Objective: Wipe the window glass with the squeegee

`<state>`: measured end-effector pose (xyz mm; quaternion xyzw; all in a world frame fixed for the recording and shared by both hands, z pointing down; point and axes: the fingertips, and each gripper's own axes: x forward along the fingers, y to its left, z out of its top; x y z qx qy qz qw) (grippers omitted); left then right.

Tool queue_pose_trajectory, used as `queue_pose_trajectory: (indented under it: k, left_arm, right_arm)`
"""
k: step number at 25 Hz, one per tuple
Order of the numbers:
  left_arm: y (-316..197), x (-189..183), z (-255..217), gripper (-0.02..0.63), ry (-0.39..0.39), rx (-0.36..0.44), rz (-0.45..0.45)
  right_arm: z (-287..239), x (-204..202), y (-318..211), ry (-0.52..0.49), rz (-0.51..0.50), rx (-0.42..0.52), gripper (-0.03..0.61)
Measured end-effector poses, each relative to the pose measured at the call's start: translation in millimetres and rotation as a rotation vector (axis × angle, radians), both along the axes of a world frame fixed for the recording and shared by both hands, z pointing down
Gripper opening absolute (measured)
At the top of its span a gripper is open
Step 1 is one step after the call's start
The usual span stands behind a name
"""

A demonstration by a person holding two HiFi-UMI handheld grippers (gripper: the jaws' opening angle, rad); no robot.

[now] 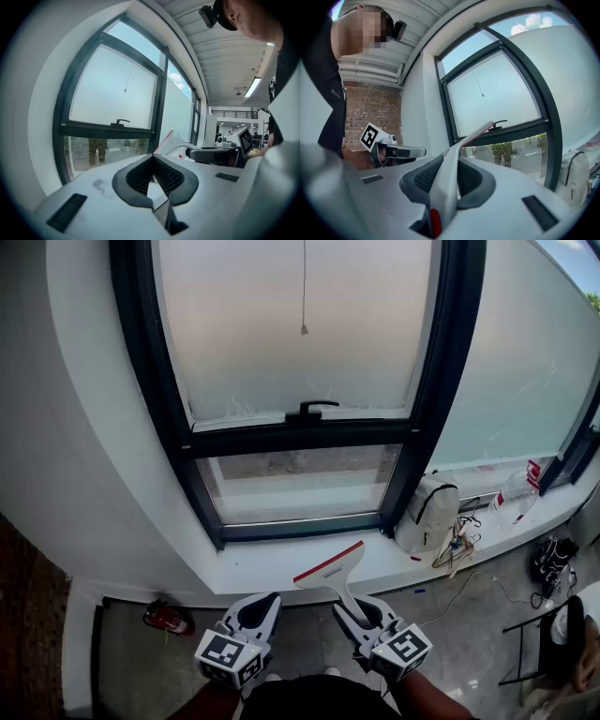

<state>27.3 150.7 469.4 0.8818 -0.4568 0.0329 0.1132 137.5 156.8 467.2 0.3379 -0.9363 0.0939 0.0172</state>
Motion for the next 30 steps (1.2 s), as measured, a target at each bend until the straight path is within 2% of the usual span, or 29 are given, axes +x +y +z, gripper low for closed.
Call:
queue_pose_trajectory:
  k: [8, 15, 23, 27, 30]
  left_arm:
    - [-2.4, 9.8, -0.5, 0.001, -0.008, 0.000, 0.003]
    - [-9.9, 35.1, 0.3, 0.002, -0.022, -0.004, 0.016]
    - [-21.6, 74.2, 11.1, 0.002, -0.060, -0.017, -0.005]
    - [-25.1, 85.2, 14.4, 0.002, -0.071, -0.029, -0.028]
    - [-27.2, 74.6, 19.1, 0.001, -0.083, -0.046, -0.059]
  right_arm:
    - [3.1, 10.4, -4.2, -0.013, -0.004, 0.029, 0.067]
    - [1.9, 31.1, -7.8, -0.026, -0.023, 0.029, 0.067]
    - [21.4, 72.1, -15.9, 0.054, -0.042, -0.032, 0.067]
    - [30.5, 88.1, -27.3, 0.092, -0.073, 0.008, 0.067]
    - [30.0, 84.4, -39.7, 0.111, -0.089, 0.029, 0.067]
